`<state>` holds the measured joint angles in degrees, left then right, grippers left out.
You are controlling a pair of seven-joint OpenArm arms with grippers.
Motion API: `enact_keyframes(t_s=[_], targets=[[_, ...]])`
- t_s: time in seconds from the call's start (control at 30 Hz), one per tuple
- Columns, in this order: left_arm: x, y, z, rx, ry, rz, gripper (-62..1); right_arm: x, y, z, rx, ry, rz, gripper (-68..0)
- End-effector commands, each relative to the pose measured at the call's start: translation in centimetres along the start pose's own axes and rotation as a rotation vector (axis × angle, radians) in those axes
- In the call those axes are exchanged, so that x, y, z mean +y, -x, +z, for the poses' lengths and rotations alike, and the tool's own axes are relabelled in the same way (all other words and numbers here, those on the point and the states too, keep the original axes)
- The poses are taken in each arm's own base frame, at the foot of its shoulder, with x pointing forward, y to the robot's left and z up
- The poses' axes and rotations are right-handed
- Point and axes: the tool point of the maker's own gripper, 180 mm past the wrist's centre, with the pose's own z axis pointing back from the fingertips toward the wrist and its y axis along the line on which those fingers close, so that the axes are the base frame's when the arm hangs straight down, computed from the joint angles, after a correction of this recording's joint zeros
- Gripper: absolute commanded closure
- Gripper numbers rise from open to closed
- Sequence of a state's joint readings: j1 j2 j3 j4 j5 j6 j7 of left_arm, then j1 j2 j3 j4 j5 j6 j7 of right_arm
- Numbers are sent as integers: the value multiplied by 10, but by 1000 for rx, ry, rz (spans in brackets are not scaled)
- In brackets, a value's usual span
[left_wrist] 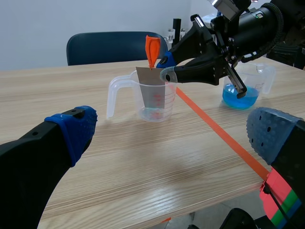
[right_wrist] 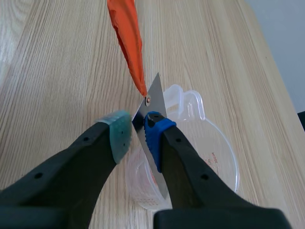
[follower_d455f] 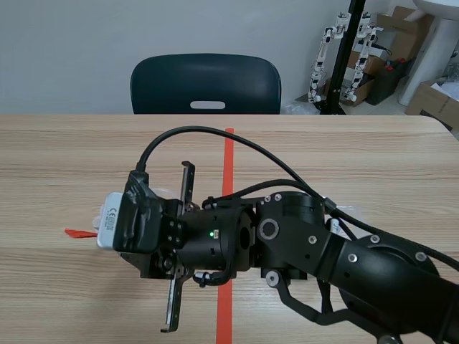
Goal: Do the redox reaction experiment. lift the metal plate out of the left beaker
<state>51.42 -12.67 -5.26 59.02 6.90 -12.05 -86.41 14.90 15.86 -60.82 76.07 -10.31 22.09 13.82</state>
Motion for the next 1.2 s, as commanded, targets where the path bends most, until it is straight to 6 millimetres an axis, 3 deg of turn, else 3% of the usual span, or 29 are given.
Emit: enact_keyframes(t_s=[0.0,0.1,0.47,1.03,1.17], targets=[[-1,-11,-2,-60,-2,3,-623,-12,-14,-1,-48,22,18,-48],[-1,-11,-2,-60,-2,3,-623,-12,-15,-1,-54,22,18,-6],[-1,-11,-2,-60,-2,3,-623,-24,-15,1,-52,82,29,-6],[-1,-11,-2,-60,-2,3,-623,-24,-15,1,-51,83,28,-7],[-1,-11,-2,-60,-2,3,-623,-24,-15,1,-51,83,28,-69]])
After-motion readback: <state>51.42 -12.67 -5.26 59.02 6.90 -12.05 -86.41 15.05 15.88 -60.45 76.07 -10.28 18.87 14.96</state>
